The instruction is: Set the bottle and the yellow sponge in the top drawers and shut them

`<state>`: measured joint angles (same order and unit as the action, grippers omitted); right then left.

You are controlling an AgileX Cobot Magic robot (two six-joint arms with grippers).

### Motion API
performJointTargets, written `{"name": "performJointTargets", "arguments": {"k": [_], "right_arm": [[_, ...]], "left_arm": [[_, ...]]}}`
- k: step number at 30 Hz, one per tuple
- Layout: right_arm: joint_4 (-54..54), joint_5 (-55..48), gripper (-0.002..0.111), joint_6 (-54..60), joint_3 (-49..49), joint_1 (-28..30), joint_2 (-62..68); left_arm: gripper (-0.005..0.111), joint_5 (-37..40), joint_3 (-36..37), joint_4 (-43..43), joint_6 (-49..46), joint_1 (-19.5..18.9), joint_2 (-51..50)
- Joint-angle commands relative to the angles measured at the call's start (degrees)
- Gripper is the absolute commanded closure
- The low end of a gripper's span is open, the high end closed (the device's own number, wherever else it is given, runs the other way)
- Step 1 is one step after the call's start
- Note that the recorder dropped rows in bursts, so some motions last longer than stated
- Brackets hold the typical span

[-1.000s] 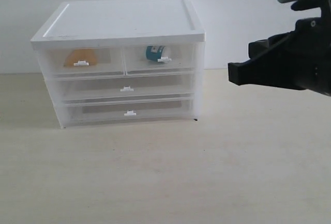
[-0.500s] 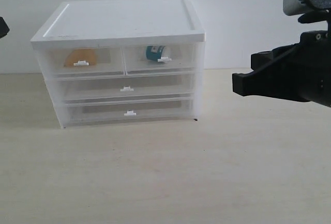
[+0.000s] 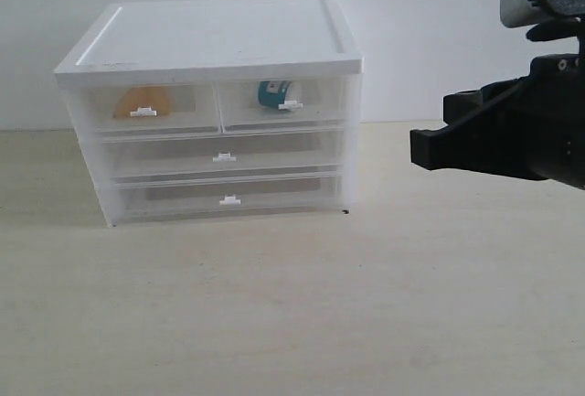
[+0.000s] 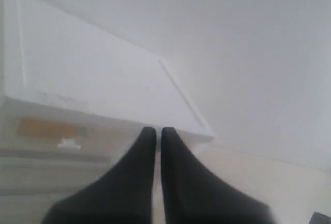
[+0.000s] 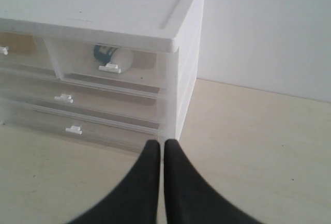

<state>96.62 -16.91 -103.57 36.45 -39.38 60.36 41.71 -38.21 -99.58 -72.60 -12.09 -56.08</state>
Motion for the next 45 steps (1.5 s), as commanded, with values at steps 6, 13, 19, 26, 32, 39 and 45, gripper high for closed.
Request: {"name": "performJointTargets", "arguments": {"k": [6,13,19,26,32,39,45], "right_arm": [[-0.05,-0.11,0.108,0.26,-0.4,0.44,-0.41],[-0.05,-0.11,0.108,0.26,-0.4,0.44,-0.41],[-0.05,-0.11,0.108,0.26,-0.4,0.44,-0.41],[0.06,0.05,0.108,0.12,-0.28,0.44,-0.44],[0.06,-0.11,0.108,0.26,-0.28,0.44,-0.44],[-0.04,0.19,0.108,0.26,-0.28,0.44,-0.44],[-0.04,0.19,0.108,0.16,-0.28,0.44,-0.44]], "left_arm": [[0.103,-13.7,1.92,-0.36,-8.99,3.78,25.6],[0.103,-20.19,10.86,-0.36,-17.61,5.51,41.51],[0.103,-28.18,19.51,-0.36,-18.68,5.51,53.64],[0.103,-31.37,24.73,-0.36,-18.68,5.87,56.08],[0.103,-31.86,25.92,11.87,-20.43,5.87,56.08],[0.103,-31.16,35.07,50.53,18.92,5.87,56.08],[0.103,-29.69,35.49,86.81,64.98,5.87,56.08]]}}
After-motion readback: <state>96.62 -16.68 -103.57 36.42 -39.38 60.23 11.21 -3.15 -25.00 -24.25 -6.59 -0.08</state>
